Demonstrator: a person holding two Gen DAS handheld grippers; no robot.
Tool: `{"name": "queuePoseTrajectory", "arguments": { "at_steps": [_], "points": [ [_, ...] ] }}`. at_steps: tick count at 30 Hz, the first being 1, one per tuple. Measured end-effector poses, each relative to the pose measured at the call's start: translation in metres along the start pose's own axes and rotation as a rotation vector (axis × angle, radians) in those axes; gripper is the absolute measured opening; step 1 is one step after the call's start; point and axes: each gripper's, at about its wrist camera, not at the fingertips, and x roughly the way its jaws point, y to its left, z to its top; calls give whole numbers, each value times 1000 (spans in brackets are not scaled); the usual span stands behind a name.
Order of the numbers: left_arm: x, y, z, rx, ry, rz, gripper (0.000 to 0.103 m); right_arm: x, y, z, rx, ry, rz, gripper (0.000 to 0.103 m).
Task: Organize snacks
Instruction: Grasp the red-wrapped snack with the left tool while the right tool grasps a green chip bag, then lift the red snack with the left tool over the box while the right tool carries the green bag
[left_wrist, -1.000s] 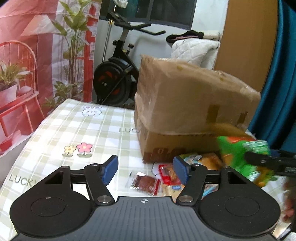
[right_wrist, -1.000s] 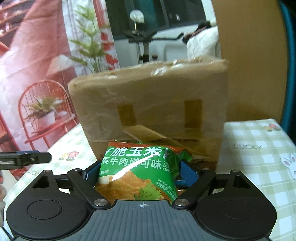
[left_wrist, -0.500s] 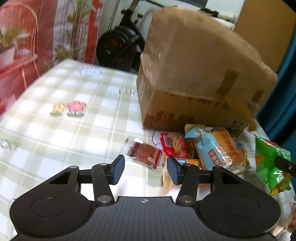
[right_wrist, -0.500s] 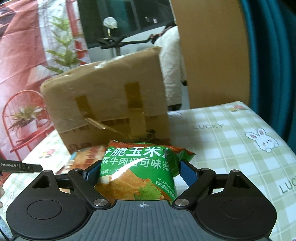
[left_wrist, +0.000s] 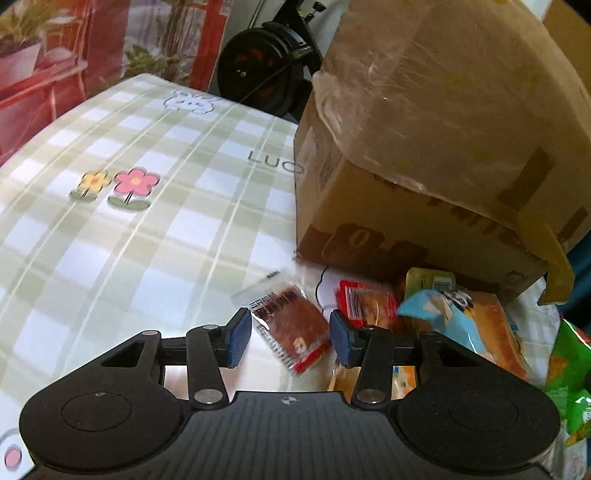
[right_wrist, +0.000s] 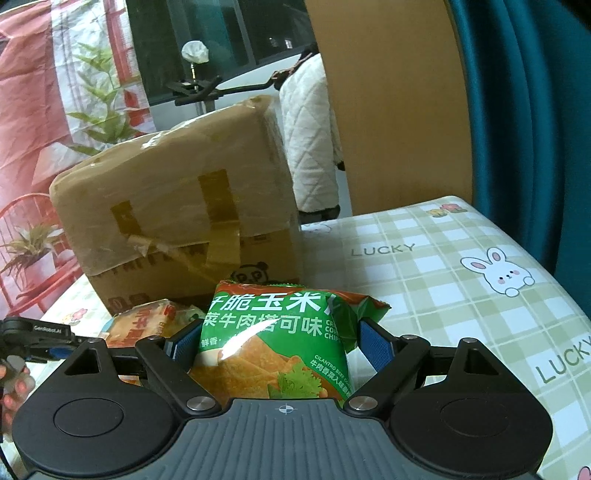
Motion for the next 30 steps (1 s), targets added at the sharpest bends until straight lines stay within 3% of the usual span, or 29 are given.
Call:
{"name": "queuePoseTrajectory", "arguments": {
  "at_steps": [5,10,16,19,20,21,22,30],
  "points": [
    [12,-10,11,54,-8,21,49,2,-3,0,12,2,1,84],
    [18,-31,2,230,-40,116,50,1,-2,1,12,-6,6,84],
    [16,-42,-9,301,-62,191,63,2,-2,1,10,-8,6,84],
    [15,-37,-7,266,-57,183,61,2,-1,1,11,-7,6,84],
    [13,-37,-8,268,-59,184,56,2,-1,1,13,-5,8,84],
    [12,-36,-9,267,-65,184,44,2,-1,0,13,-5,8,84],
    [9,-34,-10,265,-66,180,42,2,-1,0,12,-6,8,84],
    [-15,-6,-21,197,-76,129,40,-1,2,3,4,-26,22,84]
  ]
}}
